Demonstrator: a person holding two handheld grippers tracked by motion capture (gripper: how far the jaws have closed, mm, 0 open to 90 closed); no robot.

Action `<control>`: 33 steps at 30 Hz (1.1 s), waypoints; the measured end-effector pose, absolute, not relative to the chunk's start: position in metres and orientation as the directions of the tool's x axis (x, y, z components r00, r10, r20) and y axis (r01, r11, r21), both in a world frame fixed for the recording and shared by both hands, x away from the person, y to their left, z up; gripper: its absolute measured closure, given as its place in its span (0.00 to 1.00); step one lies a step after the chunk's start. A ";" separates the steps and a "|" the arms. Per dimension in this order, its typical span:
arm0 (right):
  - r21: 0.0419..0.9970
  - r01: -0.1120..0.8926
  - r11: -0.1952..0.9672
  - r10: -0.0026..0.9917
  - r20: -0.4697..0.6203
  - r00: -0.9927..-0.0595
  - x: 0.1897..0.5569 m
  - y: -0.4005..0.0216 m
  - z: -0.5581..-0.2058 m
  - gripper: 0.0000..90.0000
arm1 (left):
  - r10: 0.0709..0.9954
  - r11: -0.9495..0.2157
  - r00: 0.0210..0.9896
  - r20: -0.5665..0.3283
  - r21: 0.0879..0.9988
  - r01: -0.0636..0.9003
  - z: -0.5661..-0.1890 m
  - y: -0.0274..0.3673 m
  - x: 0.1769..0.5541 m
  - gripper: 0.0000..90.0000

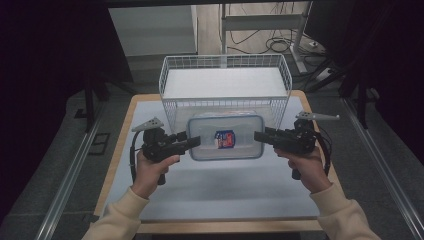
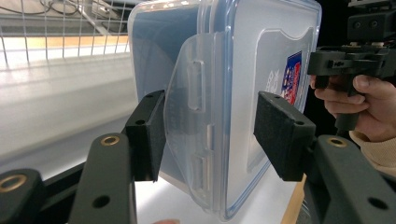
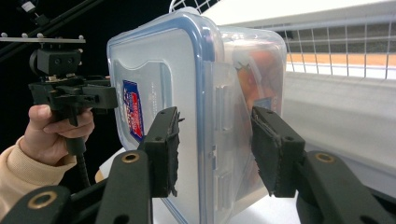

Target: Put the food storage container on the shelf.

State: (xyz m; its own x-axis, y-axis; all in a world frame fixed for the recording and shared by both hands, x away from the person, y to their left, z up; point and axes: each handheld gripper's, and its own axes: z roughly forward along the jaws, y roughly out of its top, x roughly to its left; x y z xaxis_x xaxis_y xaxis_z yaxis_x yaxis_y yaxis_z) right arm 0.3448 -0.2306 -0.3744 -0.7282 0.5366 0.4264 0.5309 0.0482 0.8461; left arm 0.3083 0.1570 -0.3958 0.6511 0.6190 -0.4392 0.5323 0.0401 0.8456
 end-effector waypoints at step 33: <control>0.862 0.505 0.037 0.547 0.405 -0.732 0.407 -0.214 -0.310 0.58 | 0.623 0.065 0.657 -0.425 0.865 0.498 -0.330 0.173 0.375 0.50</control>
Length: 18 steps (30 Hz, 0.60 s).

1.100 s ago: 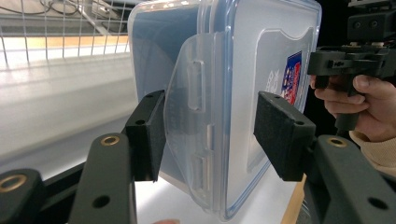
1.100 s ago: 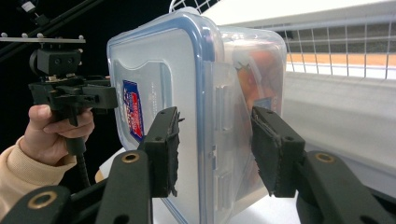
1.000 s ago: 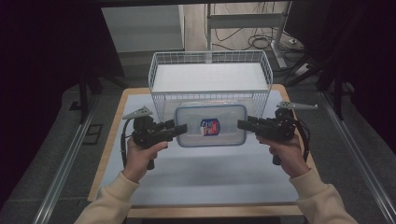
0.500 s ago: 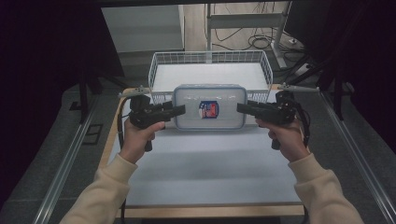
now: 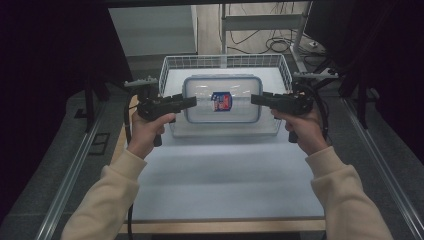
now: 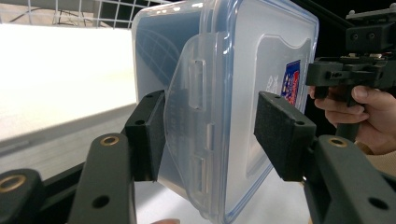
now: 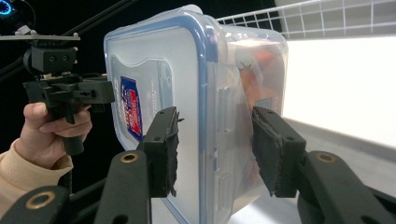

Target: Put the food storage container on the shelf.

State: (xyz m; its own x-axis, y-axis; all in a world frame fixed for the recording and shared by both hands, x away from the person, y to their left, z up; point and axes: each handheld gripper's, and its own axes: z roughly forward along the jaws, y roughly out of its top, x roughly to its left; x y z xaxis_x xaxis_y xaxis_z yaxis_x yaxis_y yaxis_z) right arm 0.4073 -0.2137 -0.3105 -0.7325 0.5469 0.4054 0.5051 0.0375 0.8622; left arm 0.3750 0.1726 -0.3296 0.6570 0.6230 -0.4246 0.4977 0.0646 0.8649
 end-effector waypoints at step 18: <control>0.831 0.556 0.027 0.551 0.452 -0.702 0.468 -0.213 -0.291 0.57 | 0.633 0.074 0.634 -0.444 0.850 0.521 -0.310 0.171 0.432 0.50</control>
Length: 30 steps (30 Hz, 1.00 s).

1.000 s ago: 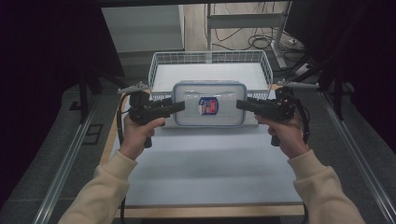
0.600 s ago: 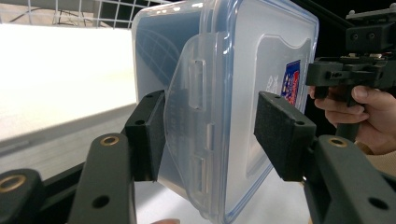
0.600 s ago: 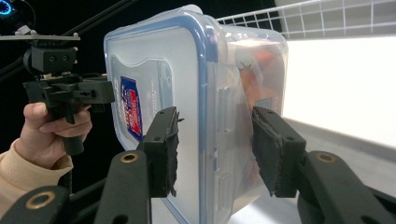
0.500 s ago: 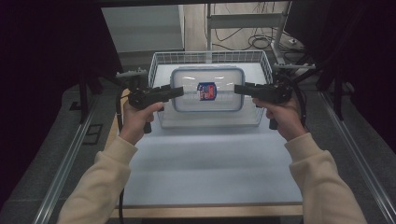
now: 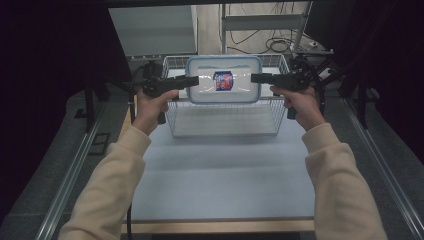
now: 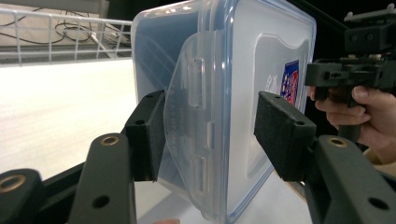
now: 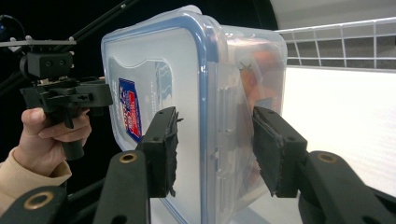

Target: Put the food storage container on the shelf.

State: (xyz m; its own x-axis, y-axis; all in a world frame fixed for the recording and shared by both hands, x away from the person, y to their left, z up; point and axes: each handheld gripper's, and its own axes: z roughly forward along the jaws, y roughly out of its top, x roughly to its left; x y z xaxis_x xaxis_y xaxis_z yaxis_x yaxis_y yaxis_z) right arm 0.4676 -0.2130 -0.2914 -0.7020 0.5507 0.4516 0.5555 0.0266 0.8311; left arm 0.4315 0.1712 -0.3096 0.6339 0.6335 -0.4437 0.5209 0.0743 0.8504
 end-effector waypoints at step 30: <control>0.692 0.719 -0.065 0.564 0.620 -0.545 0.540 -0.208 -0.301 0.56 | 0.607 0.161 0.497 -0.620 0.708 0.687 -0.320 0.177 0.500 0.50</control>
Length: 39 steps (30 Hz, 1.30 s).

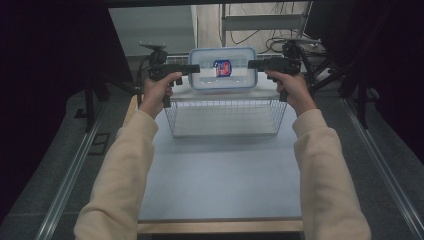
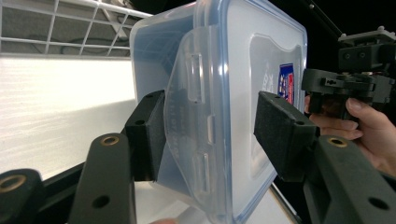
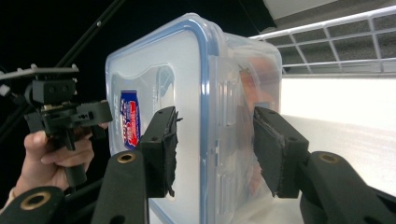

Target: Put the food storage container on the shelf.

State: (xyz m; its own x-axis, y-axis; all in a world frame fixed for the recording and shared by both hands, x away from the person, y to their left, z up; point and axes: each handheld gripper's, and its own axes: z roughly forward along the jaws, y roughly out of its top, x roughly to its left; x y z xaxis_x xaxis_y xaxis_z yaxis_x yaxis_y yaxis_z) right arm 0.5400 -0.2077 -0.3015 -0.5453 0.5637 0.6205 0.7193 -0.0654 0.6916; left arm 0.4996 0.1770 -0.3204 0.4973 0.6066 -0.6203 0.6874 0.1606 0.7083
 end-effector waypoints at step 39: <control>0.783 0.593 -0.191 0.729 0.517 -0.449 0.520 -0.194 -0.303 0.35 | 0.654 0.258 0.448 -0.610 0.736 0.626 -0.303 0.175 0.499 0.27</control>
